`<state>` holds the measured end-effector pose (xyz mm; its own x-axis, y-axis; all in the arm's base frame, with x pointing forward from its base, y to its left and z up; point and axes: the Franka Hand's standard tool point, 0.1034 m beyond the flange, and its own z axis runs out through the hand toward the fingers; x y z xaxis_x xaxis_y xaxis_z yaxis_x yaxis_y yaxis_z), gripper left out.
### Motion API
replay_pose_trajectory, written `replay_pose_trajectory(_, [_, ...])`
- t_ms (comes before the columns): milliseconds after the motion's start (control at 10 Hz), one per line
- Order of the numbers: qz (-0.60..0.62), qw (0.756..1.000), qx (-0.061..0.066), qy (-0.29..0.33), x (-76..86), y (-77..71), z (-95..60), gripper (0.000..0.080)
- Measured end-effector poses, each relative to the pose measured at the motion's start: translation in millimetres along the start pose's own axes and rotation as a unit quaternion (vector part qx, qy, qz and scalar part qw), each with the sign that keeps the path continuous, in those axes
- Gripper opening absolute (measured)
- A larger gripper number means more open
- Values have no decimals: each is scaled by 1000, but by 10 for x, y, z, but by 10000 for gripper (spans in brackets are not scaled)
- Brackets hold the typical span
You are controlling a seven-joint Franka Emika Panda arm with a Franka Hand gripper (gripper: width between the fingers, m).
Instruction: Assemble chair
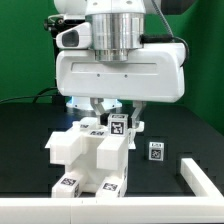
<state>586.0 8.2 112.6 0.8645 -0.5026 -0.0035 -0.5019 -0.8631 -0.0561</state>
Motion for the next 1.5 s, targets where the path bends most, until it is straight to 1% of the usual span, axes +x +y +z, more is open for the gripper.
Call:
replay_pose_trajectory(100, [1, 1000, 0, 0, 1, 0, 0, 282])
replay_pose_trajectory(300, [79, 997, 2, -1, 3, 0, -1, 283])
replay_pose_trajectory(500, [127, 992, 4, -3, 69, 37, -2, 283])
replay_pose_trajectory(600, [150, 989, 8, -3, 93, 59, -3, 283])
replay_pose_trajectory(800, [157, 988, 8, -1, 156, 129, -8, 284])
replay_pose_trajectory(1000, [160, 987, 8, 2, 222, 148, -11, 284])
replay_pose_trajectory(1200, [160, 987, 8, 2, 216, 144, -8, 288])
replay_pose_trajectory(1300, [159, 987, 8, 1, 216, 144, -8, 522])
replay_pose_trajectory(1400, [159, 987, 8, 1, 216, 143, -8, 522])
replay_pose_trajectory(1500, [159, 987, 8, 1, 216, 143, -8, 623])
